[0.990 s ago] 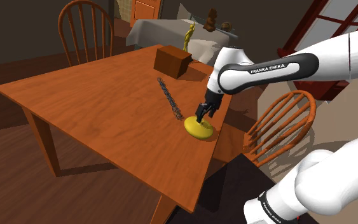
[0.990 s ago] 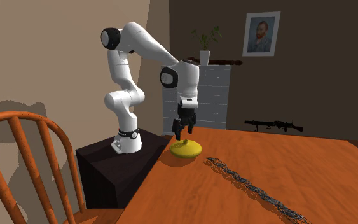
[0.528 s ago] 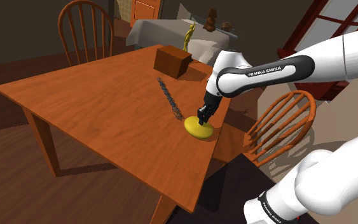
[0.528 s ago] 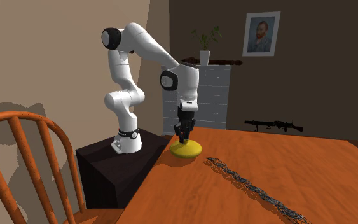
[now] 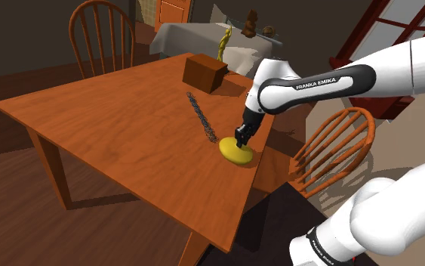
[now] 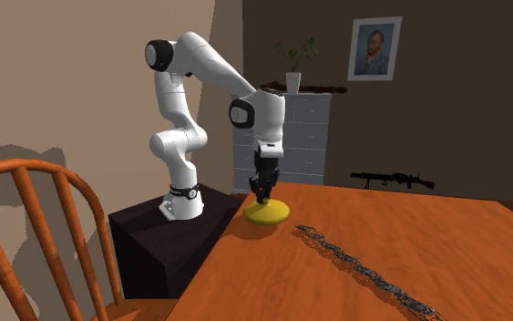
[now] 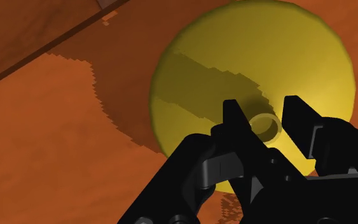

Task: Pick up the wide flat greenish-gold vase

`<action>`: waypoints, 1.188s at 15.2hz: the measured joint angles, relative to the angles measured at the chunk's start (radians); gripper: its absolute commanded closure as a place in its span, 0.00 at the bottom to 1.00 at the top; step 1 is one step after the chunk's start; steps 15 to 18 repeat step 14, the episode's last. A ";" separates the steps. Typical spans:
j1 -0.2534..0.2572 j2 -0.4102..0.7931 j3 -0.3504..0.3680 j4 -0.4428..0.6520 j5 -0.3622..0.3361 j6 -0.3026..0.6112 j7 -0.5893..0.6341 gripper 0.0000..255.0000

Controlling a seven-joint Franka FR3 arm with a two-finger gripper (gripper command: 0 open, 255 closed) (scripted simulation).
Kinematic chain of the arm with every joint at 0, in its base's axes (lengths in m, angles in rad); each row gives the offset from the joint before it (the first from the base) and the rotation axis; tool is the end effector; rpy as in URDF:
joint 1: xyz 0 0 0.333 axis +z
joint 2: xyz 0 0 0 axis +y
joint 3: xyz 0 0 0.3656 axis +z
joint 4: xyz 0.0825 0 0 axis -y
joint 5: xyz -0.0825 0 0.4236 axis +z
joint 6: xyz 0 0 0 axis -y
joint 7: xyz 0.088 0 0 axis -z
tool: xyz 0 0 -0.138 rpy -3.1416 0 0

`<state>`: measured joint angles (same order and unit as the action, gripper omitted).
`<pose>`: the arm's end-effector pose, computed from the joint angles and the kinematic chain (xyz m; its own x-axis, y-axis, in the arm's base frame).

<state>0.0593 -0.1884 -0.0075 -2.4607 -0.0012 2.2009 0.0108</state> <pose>0.4667 0.0242 0.3533 0.9966 0.0418 -0.0713 0.0419 -0.9991 0.0003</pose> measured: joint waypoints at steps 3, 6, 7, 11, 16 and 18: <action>0.000 -0.022 0.001 0.018 0.000 -0.040 0.001 1.00; 0.001 -0.041 0.001 0.040 0.000 -0.081 0.002 1.00; 0.000 -0.047 0.001 0.047 0.000 -0.094 0.001 1.00; -0.001 -0.072 0.000 0.083 -0.001 -0.155 -0.001 1.00; 0.000 -0.086 0.001 0.106 0.000 -0.191 0.001 1.00; 0.000 -0.086 0.001 0.106 0.000 -0.191 0.001 1.00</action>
